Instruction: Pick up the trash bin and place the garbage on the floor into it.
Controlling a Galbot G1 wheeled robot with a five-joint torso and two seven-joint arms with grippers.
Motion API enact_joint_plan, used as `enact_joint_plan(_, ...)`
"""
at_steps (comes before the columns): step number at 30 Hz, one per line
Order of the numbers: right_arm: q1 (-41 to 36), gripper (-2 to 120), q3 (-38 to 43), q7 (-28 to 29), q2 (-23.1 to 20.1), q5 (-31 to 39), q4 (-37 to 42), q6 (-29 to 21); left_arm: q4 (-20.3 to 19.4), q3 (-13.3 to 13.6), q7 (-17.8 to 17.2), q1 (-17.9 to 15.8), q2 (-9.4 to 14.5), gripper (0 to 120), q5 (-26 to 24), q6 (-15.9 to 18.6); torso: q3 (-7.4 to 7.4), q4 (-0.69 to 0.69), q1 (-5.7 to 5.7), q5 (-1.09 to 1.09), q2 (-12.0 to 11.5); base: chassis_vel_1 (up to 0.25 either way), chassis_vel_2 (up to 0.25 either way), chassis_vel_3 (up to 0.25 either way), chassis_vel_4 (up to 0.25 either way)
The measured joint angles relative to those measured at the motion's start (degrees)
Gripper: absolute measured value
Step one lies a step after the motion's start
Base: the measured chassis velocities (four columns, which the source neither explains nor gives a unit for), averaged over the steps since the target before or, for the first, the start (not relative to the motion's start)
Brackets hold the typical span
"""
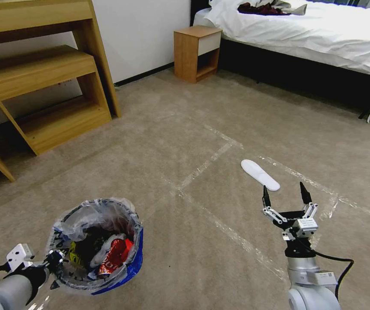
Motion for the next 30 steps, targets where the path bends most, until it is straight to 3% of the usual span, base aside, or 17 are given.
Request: enact_joint_plan(30, 2.5, 100, -1.7, -0.4, -0.3, -0.3, -2.6, 0.1, 0.0, 0.5, 0.0, -1.0, 0.0, 0, 0.2, 0.0, 0.01, 0.0, 0.0, -0.01, 0.0, -0.11, 0.112, 0.114, -0.116)
